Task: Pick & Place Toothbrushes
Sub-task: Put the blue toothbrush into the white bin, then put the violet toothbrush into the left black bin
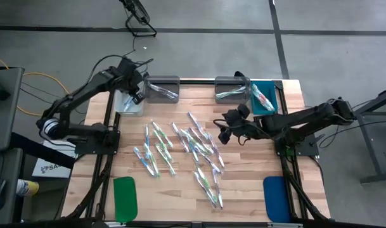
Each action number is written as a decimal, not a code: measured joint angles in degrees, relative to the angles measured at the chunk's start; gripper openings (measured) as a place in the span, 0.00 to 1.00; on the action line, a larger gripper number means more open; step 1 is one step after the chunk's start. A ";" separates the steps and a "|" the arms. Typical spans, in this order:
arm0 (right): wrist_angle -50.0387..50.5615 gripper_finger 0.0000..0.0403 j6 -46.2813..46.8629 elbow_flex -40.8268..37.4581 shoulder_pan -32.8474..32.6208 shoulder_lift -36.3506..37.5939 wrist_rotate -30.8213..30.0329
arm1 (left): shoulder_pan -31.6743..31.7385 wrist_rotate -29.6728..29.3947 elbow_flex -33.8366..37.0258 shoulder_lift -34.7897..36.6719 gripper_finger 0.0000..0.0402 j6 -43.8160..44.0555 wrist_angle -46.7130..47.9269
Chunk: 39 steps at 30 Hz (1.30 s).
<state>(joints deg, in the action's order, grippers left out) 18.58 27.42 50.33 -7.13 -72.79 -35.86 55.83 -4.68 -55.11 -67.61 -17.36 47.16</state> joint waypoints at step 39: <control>30.76 0.58 24.54 -0.04 -4.47 1.34 -0.80 | -2.04 2.94 3.26 10.72 0.37 -12.84 -7.26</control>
<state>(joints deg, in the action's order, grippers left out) 49.33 51.96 50.28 -11.60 -71.46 -36.66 53.79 -1.74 -51.85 -56.90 -30.20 39.91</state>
